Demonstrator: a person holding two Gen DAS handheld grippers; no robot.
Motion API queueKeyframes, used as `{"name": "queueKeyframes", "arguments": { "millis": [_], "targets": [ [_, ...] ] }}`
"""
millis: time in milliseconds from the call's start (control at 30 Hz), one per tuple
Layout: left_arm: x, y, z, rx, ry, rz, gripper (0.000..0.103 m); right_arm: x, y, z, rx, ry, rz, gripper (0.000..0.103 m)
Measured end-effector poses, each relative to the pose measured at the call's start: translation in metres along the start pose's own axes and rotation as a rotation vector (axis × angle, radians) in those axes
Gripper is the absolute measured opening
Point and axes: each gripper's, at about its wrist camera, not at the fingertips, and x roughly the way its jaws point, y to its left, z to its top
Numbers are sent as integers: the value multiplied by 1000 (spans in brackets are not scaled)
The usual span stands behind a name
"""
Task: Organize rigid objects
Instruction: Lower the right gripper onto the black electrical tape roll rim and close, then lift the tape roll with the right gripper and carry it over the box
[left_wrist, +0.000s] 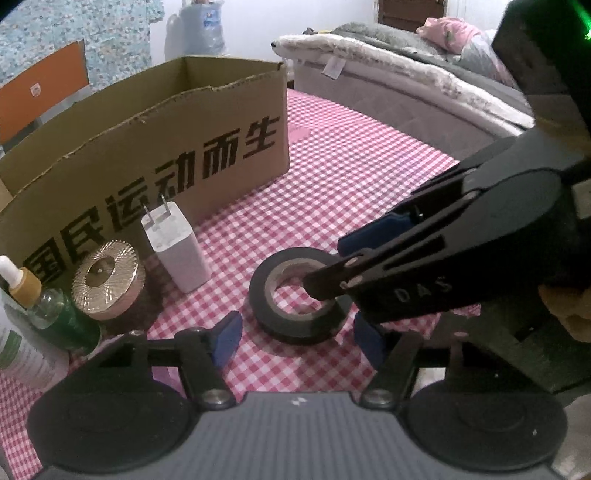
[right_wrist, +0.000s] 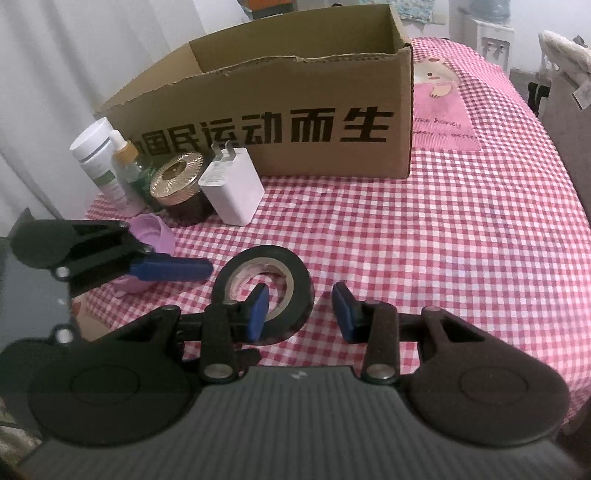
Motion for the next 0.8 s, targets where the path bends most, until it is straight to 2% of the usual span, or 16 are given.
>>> {"name": "queueKeyframes", "arguments": {
  "millis": [233, 800],
  "targets": [
    [3, -2, 4, -1, -3, -5, 62, -1, -4, 0, 36, -2, 51, 28],
    [8, -4, 9, -23, 32, 1, 65, -5, -12, -4, 92, 0, 102, 30]
  ]
}}
